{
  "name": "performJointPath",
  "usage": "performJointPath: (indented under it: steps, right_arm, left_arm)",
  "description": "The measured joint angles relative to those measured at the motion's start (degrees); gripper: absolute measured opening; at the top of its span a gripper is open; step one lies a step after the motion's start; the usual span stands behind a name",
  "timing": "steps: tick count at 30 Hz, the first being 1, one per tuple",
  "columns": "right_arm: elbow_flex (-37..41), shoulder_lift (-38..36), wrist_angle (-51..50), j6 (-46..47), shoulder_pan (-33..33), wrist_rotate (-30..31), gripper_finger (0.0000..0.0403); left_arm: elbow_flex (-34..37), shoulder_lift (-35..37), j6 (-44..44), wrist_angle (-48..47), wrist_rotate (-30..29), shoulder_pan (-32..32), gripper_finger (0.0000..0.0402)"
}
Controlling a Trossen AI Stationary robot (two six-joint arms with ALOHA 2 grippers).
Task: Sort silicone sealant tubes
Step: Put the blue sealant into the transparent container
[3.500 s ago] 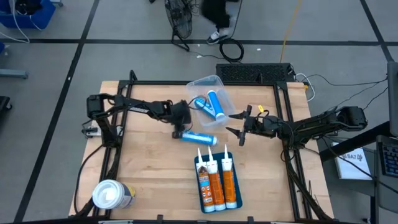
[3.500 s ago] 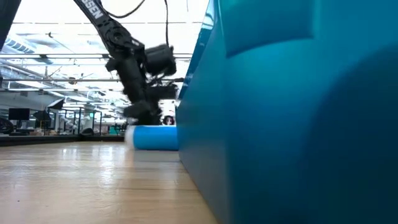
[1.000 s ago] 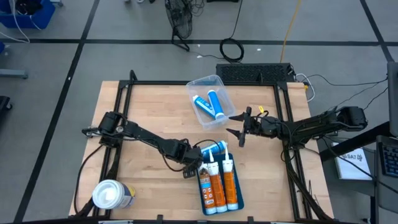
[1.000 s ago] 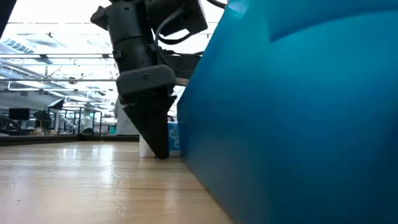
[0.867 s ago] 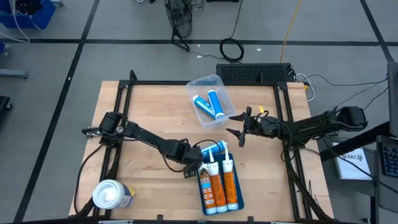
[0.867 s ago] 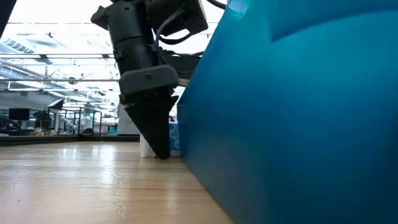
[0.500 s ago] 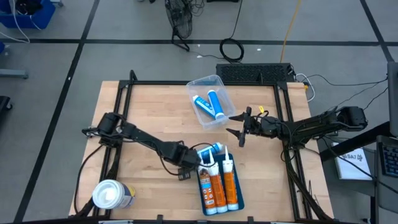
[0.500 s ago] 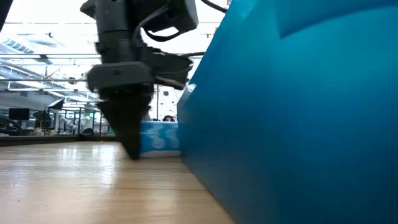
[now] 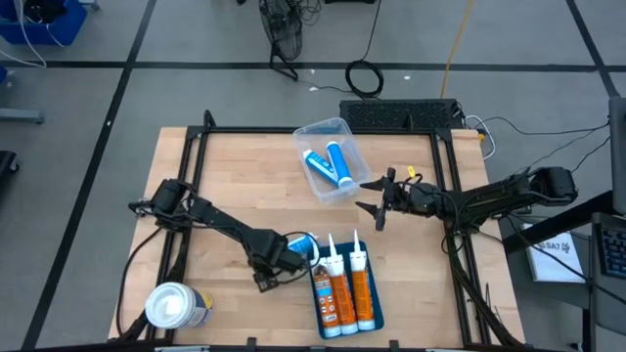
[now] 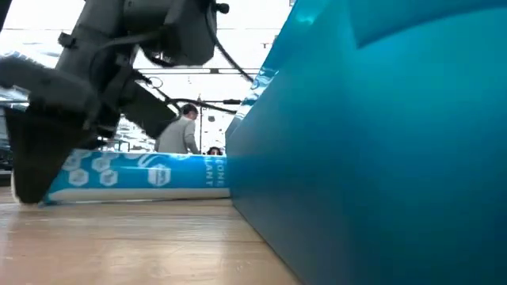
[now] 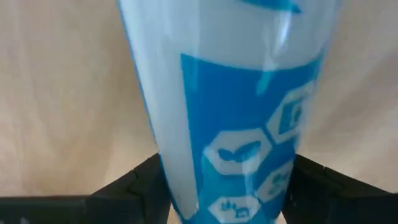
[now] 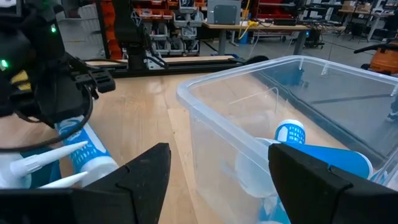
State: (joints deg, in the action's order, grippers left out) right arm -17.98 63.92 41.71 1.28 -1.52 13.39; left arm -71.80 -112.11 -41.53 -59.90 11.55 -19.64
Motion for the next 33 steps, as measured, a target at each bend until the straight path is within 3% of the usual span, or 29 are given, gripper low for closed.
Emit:
performJointPath:
  steps: [5,13,33]
  right_arm:
    - [0.0,0.0,0.0,-0.1,0.0,0.0,0.0254]
    - [0.0,0.0,0.1,-0.2,0.0,0.0,0.0254]
    - [0.0,0.0,0.0,-0.4,0.0,-0.1,0.0254]
  left_arm:
    - [-0.2,5.5,-2.3,1.1,-1.2,0.5,0.0241]
    - [-0.3,12.7,-5.6,1.4,-10.0,-0.5,0.0241]
    - [-0.4,13.0,-7.0,1.5,-11.9,-2.2,0.0241]
